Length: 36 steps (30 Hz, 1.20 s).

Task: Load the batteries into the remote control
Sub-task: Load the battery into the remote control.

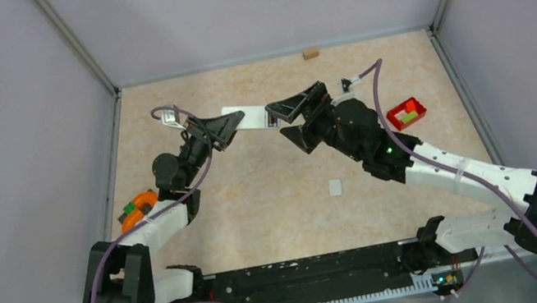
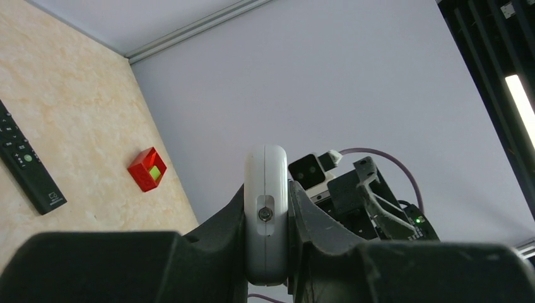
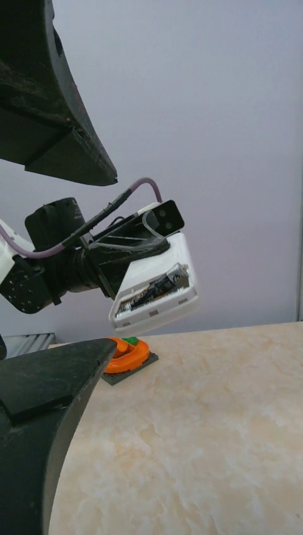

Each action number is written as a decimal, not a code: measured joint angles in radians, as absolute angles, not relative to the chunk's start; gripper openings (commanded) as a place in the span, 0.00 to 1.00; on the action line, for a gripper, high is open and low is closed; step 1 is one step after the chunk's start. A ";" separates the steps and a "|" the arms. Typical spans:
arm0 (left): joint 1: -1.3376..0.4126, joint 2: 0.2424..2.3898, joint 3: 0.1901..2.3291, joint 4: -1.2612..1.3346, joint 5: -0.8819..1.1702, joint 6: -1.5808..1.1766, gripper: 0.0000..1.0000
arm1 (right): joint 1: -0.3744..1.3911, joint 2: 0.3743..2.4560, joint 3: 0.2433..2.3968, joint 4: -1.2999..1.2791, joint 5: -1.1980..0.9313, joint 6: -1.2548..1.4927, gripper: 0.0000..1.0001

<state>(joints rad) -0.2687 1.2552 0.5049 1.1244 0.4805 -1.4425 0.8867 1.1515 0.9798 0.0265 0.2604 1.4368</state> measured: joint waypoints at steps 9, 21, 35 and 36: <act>-0.269 1.259 0.505 1.168 0.477 -1.465 0.00 | 0.863 1.245 0.963 0.118 0.157 1.583 0.87; -0.269 1.259 0.503 1.227 0.477 -1.488 0.00 | 0.827 1.245 0.892 0.257 0.150 1.675 0.90; -0.269 1.267 0.496 1.292 0.478 -1.489 0.00 | 0.815 1.251 0.890 0.316 0.129 1.697 0.77; -0.269 1.268 0.496 1.293 0.478 -1.489 0.00 | 0.815 1.252 0.890 0.320 0.127 1.697 0.74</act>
<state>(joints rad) -0.2687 1.2682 0.4961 1.2926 0.4778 -1.4887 0.8150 1.2522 0.8898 0.3202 0.1272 1.6970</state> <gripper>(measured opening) 0.254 0.794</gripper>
